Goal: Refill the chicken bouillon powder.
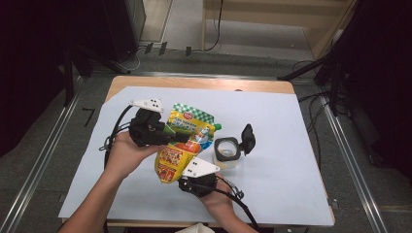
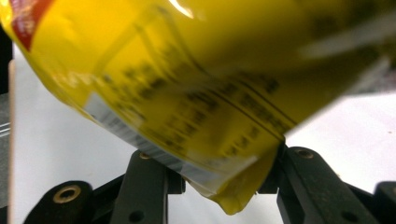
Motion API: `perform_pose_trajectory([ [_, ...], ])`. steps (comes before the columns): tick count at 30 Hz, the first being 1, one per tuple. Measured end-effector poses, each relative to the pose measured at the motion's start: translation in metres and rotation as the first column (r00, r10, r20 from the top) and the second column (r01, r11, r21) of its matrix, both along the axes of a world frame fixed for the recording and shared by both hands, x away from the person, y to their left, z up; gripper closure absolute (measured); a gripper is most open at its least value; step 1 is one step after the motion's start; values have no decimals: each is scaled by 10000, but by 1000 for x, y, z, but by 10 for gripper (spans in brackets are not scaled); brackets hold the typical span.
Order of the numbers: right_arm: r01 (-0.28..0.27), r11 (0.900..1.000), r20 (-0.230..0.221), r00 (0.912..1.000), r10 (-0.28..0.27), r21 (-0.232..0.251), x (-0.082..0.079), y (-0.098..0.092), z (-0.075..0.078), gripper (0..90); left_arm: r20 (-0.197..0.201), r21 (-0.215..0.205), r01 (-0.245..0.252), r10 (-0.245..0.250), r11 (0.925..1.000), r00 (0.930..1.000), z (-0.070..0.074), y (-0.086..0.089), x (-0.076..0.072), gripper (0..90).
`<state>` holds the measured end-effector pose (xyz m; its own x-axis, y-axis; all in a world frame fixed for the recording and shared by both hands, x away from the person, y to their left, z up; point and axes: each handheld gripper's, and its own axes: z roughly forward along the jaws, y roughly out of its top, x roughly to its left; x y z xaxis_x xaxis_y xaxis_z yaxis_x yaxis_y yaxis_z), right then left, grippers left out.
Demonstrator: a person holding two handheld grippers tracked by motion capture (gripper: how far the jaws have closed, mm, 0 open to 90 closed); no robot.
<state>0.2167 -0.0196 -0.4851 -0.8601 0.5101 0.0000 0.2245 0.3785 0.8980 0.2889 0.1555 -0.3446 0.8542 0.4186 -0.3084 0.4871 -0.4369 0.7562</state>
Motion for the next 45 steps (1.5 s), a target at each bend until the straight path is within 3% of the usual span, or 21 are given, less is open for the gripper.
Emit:
perform_pose_trajectory([
  [3, -97, 9999, -19, 10000, 97, 31, -4, 2, 4, 641, -13, 74, 52, -52, 10000, 10000, -3, -5, 0, 822],
  [7, -349, 9993, -227, 9991, 351, 108, -7, 4, 7, 633, 98, 481, -9, 4, 9988, 10000, -7, -12, -2, 804],
  [11, -390, 9991, -399, 9984, 396, 175, -8, 3, 8, 628, 31, 518, -51, 49, 9986, 10000, -11, -17, -2, 793],
  [21, -537, 9983, -913, 9943, 553, 203, -12, 2, 12, 606, -484, 770, -17, 54, 9970, 9988, -18, -27, 2, 784],
  [28, -678, 9967, -1417, 9872, 736, 456, -9, -1, 12, 589, -1139, 1038, -112, 230, 9945, 9932, -24, -39, 12, 779],
  [33, -736, 9954, -1621, 9833, 826, 613, -6, -4, 15, 564, -1698, 1205, -81, 287, 9927, 9851, -25, -50, 25, 779],
  [36, -836, 9946, -1584, 9830, 923, 607, -6, -5, 16, 557, -1647, 1471, -128, 373, 9890, 9856, -23, -56, 26, 783],
  [45, -1139, 9912, -1731, 9770, 1242, 682, -3, -4, 16, 528, -1799, 1566, -287, 571, 9873, 9820, -25, -56, 28, 782],
])
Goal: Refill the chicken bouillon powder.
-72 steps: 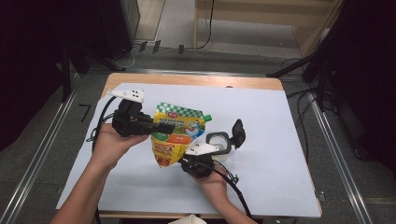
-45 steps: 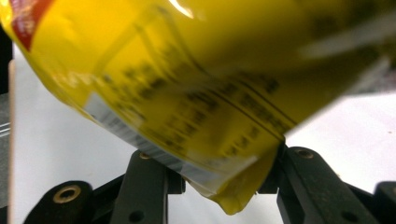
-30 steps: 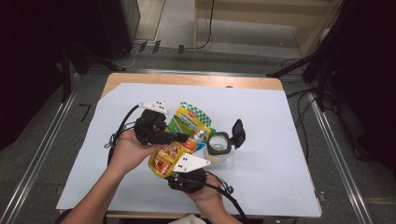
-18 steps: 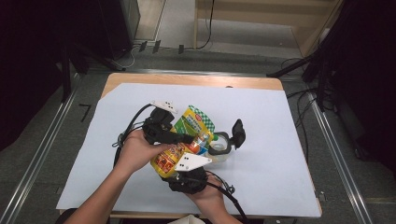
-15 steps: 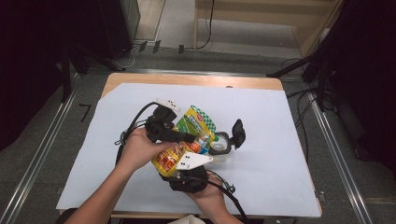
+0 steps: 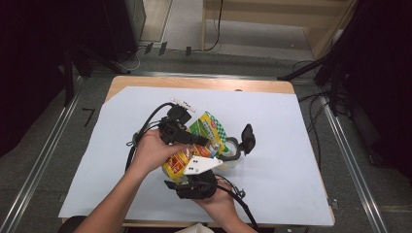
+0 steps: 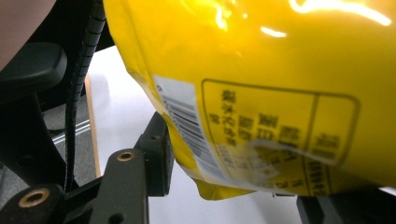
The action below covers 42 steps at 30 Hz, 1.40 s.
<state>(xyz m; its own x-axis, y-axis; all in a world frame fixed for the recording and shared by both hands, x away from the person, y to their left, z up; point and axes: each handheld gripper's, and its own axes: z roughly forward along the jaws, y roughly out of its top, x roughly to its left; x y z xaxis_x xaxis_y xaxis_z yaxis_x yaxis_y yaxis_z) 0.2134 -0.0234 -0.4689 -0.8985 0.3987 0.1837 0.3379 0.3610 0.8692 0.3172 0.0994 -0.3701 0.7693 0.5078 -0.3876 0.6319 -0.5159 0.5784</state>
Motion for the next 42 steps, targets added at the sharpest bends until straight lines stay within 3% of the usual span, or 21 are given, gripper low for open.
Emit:
perform_pose_trajectory([
  [5, 14, 10000, 73, 10000, -13, -61, 1, 0, 0, 534, -96, -125, -131, 130, 9998, 9999, -1, 1, 1, 781],
  [8, 70, 9999, 67, 10000, -69, -113, 1, 0, 1, 600, -117, -145, -137, 136, 9998, 9998, -1, 0, 1, 767],
  [12, 164, 9999, 54, 9998, -165, 22, 2, -1, 2, 612, 141, -255, 20, -16, 9997, 9999, 1, 1, 0, 747],
  [22, 423, 9980, -441, 9982, -402, 466, 6, -7, 3, 614, 9, -597, 386, -386, 9975, 9993, -4, 4, 0, 656],
  [26, 460, 9979, -480, 9979, -438, 454, 6, -7, 3, 614, -250, -339, 189, -198, 9992, 9995, -5, 3, -2, 655],
  [32, 337, 9987, -441, 9985, -321, 378, 5, -6, 2, 606, -375, -6, 8, -9, 10000, 9993, -4, 3, -2, 763],
  [36, -70, 9990, -645, 9979, 98, 434, 7, -6, 3, 582, -399, 161, -247, 253, 9996, 9989, -4, 2, -2, 777],
  [42, -427, 9989, -428, 9981, 434, 175, 6, -3, 4, 527, -483, 281, -362, 376, 9989, 9981, -5, 2, -1, 799],
])
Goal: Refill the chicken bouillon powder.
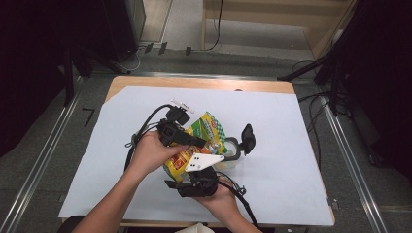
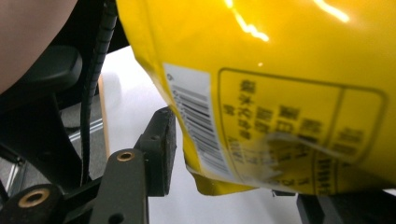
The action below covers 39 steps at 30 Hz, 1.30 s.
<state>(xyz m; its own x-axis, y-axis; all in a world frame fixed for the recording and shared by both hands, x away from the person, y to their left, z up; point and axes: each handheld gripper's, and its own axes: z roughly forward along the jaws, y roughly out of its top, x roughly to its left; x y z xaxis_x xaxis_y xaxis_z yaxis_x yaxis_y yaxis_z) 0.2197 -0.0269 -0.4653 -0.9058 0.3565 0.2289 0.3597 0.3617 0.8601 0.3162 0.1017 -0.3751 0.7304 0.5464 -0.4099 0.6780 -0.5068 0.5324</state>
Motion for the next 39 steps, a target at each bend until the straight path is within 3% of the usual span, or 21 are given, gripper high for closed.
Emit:
perform_pose_trajectory([
  [11, -176, 9988, 419, 9989, 194, -449, -1, 4, -2, 511, -104, -15, -40, 40, 10000, 9999, -1, 0, 0, 831],
  [16, 8, 9971, 737, 9973, 48, -765, -1, 3, -3, 602, -137, -23, 19, -19, 10000, 9999, -1, -1, 0, 835],
  [20, 176, 9981, 575, 9982, -142, -590, -2, 3, -2, 625, -60, -138, 14, -15, 9999, 10000, 1, 0, -1, 832],
  [23, 217, 9996, 234, 9995, -213, -172, -2, 2, 0, 628, -50, -298, -69, 67, 9995, 10000, 3, 0, 0, 830],
  [28, 377, 9989, 21, 9993, -378, 261, -2, 2, 4, 627, 114, -66, -131, 132, 9999, 9998, 9, -3, 1, 805],
  [34, 509, 9980, -28, 9987, -508, 384, 4, -1, 11, 628, -312, -54, -303, 301, 9995, 9991, 16, -6, 11, 753],
  [39, 441, 9975, -273, 9987, -427, 551, 11, -2, 16, 628, -310, -218, -267, 261, 9994, 9992, 17, -4, 14, 696],
])
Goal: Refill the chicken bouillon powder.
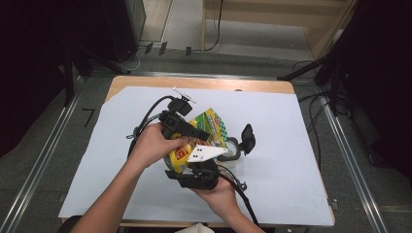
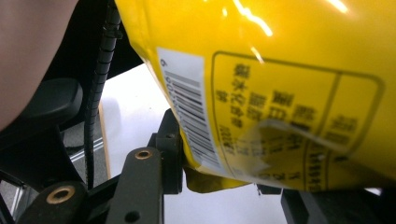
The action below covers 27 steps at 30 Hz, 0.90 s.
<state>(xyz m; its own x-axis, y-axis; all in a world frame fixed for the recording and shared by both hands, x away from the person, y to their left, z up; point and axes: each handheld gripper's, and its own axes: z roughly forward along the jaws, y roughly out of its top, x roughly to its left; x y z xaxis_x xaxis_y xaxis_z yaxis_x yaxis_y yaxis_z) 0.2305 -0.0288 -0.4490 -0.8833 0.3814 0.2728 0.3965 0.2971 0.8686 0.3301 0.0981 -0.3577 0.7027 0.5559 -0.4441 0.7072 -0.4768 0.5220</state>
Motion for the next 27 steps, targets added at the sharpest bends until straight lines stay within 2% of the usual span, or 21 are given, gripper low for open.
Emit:
perform_pose_trajectory([
  [2, 70, 9999, 12, 10000, -70, 92, 0, 0, -1, 627, 30, -3, -4, 4, 10000, 10000, -2, 1, 0, 691],
  [3, 80, 9999, -10, 10000, -80, 129, -1, 1, -2, 627, 206, -8, 67, -66, 10000, 9998, -2, 1, -3, 703],
  [5, 70, 10000, 72, 9999, -70, 14, -3, 2, -3, 627, 239, -50, 115, -114, 9999, 9996, -2, 1, -4, 714],
  [13, 115, 9999, -18, 9999, -115, 71, -3, 1, -4, 623, 94, 173, -207, 206, 9996, 9997, -1, -3, -2, 766],
  [21, 206, 9996, 122, 9997, -204, -178, -3, -3, -3, 618, 481, 239, -120, 109, 9996, 9988, 1, -8, -3, 784],
  [27, 139, 9998, 170, 9998, -136, -173, -3, -1, -4, 591, 647, 381, -123, 98, 9992, 9979, 2, -11, -5, 797],
])
